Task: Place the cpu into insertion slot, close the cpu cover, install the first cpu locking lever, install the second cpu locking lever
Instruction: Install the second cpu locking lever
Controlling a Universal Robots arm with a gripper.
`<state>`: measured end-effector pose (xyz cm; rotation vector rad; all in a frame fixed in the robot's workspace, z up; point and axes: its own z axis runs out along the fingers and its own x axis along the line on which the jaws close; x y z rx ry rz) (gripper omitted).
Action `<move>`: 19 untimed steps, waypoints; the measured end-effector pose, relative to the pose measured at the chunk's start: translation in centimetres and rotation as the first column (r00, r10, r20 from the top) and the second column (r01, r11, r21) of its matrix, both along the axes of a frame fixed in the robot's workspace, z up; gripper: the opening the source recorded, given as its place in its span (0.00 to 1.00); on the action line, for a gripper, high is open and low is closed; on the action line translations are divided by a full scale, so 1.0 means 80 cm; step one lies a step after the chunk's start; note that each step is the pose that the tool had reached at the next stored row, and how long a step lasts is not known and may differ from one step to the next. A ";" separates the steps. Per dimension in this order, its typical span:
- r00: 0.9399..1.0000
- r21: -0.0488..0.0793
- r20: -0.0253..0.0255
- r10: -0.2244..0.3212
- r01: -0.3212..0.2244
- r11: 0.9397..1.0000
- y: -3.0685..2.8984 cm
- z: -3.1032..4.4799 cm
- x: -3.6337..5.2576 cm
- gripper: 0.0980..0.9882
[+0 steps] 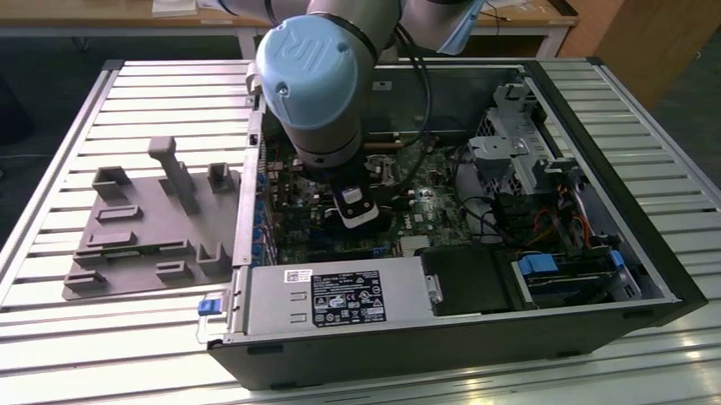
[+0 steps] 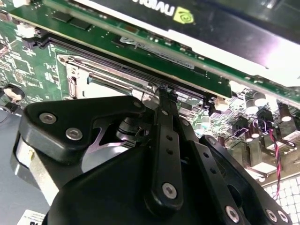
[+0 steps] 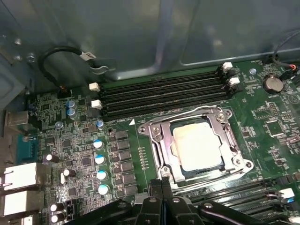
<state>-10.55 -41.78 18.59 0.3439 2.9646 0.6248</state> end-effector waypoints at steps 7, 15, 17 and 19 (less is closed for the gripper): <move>1.000 0.008 0.000 0.000 0.000 1.000 0.0005 -0.0038 -0.003 0.01; 1.000 0.009 0.000 0.000 0.000 1.000 0.0015 -0.0065 -0.005 0.01; 1.000 0.007 0.000 0.000 0.000 1.000 0.0016 -0.0066 -0.005 0.01; 1.000 0.001 0.000 0.000 0.000 1.000 0.0016 -0.0066 -0.005 0.01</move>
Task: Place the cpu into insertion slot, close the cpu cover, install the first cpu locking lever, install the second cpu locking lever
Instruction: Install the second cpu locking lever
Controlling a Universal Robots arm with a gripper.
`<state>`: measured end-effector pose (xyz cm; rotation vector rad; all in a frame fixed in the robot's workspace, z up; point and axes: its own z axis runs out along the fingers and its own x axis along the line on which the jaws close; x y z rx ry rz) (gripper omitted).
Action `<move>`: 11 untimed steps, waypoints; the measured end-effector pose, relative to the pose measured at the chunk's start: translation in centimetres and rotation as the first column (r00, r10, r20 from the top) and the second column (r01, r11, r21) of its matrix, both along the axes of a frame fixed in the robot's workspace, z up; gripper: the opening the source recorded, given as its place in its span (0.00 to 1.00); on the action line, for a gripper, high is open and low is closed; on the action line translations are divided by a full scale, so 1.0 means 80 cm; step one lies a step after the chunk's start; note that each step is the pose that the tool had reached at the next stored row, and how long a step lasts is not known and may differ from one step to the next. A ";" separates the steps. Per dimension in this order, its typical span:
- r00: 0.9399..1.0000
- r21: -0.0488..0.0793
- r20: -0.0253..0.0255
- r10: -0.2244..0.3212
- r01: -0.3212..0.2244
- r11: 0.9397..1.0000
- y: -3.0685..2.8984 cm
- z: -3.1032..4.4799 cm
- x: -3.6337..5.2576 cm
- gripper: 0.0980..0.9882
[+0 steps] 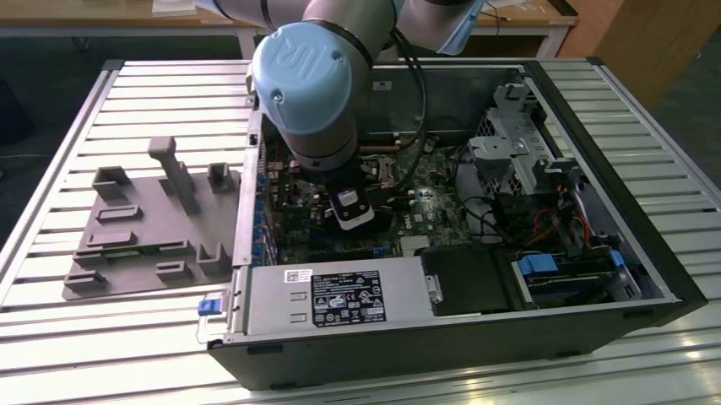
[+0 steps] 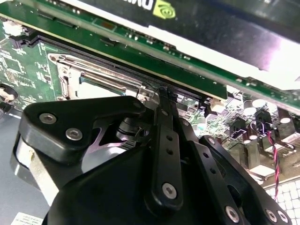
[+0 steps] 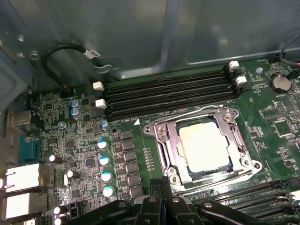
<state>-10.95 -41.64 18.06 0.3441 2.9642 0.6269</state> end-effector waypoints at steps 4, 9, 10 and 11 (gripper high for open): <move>1.000 -0.002 0.000 0.000 0.000 1.000 0.0000 0.0006 0.000 0.01; 1.000 -0.001 0.000 0.000 0.000 1.000 0.0001 0.0047 0.000 0.01; 1.000 -0.001 0.000 0.000 0.000 1.000 0.0002 0.0064 0.000 0.01; 1.000 -0.002 0.000 0.000 0.000 1.000 0.0001 0.0087 0.000 0.01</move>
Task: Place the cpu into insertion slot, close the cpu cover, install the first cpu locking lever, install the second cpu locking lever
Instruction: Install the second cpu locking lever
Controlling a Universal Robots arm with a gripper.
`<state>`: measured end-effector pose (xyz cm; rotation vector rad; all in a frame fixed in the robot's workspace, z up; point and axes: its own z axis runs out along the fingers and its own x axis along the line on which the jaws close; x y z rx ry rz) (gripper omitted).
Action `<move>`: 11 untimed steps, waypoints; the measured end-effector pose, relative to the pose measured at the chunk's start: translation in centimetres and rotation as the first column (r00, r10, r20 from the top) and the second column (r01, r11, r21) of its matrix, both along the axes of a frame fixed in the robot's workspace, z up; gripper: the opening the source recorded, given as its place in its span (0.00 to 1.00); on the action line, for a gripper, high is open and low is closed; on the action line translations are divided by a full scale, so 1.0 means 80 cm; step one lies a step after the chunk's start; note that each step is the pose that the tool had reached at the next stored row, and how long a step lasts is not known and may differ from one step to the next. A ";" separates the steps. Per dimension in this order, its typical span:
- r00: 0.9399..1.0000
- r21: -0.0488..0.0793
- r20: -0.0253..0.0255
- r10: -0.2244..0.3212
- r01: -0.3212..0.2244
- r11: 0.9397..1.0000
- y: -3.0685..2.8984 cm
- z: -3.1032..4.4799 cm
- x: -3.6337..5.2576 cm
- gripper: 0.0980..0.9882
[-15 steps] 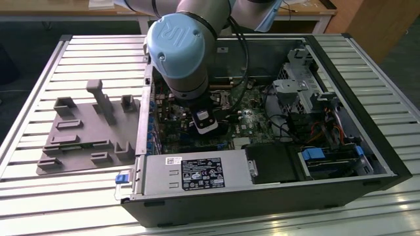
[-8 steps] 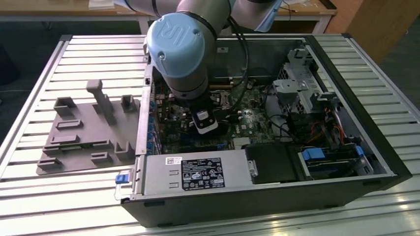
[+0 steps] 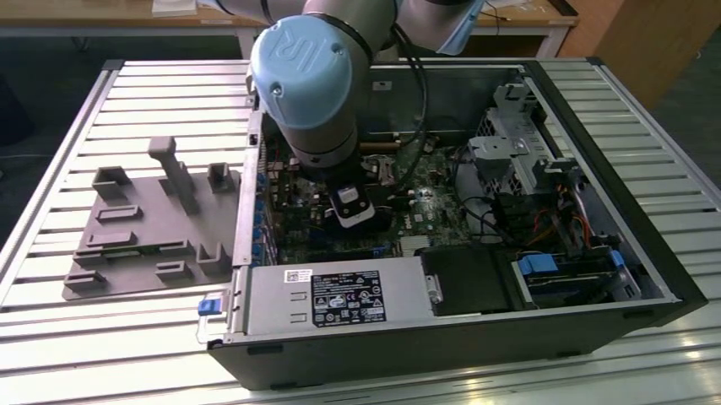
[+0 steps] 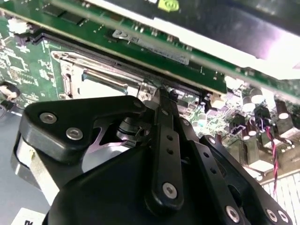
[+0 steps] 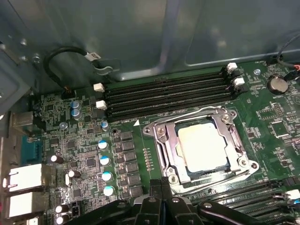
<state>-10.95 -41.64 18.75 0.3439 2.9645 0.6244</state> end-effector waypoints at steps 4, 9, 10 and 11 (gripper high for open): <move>1.000 0.000 0.000 0.000 0.000 1.000 0.0000 0.0074 0.000 0.01; 1.000 -0.005 0.000 0.000 0.000 1.000 0.0000 0.0155 0.001 0.01; 1.000 -0.010 0.000 -0.001 0.001 1.000 0.0001 0.0168 0.002 0.01; 1.000 -0.019 0.000 -0.002 0.002 1.000 0.0000 0.0180 0.002 0.01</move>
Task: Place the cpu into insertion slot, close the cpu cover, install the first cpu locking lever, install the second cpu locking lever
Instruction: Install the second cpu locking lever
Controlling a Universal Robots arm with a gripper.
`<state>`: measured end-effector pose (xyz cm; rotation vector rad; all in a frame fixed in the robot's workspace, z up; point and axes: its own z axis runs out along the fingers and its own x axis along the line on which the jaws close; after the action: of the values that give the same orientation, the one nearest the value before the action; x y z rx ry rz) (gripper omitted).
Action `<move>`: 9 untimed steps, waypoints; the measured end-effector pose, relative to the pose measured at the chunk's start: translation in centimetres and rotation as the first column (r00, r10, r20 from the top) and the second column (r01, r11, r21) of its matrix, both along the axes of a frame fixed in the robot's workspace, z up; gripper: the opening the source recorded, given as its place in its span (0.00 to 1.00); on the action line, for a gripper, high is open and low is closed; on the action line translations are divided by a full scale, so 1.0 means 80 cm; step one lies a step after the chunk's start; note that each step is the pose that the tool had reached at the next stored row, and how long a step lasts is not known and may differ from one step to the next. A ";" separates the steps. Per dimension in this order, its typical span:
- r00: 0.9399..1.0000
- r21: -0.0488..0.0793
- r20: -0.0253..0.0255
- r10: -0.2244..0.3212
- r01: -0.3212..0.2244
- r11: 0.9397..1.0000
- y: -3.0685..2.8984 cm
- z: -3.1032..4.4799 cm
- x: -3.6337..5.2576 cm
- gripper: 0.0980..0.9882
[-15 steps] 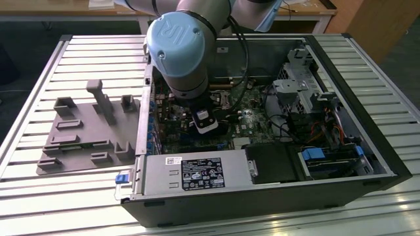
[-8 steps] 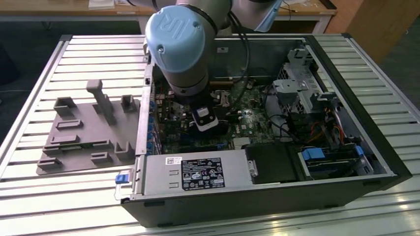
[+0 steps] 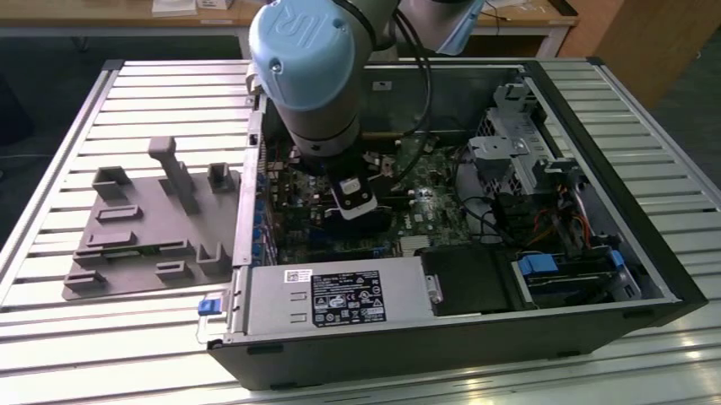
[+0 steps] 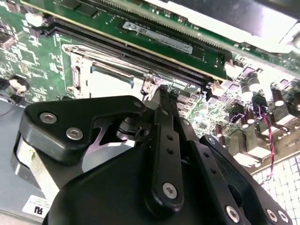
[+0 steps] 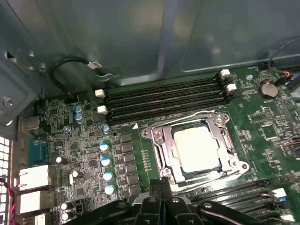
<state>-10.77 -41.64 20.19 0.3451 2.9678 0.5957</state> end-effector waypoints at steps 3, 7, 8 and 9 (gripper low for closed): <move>1.000 -0.028 0.000 -0.007 0.007 1.000 0.0000 0.0016 0.003 0.01; 1.000 -0.029 0.000 -0.011 0.010 1.000 0.0001 0.0017 0.012 0.01; 1.000 -0.029 -0.001 -0.011 0.011 1.000 0.0000 0.0016 0.015 0.01; 1.000 -0.029 -0.001 -0.011 0.011 1.000 0.0001 0.0016 0.018 0.01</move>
<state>-9.31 -41.63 20.32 0.3589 2.9708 0.5504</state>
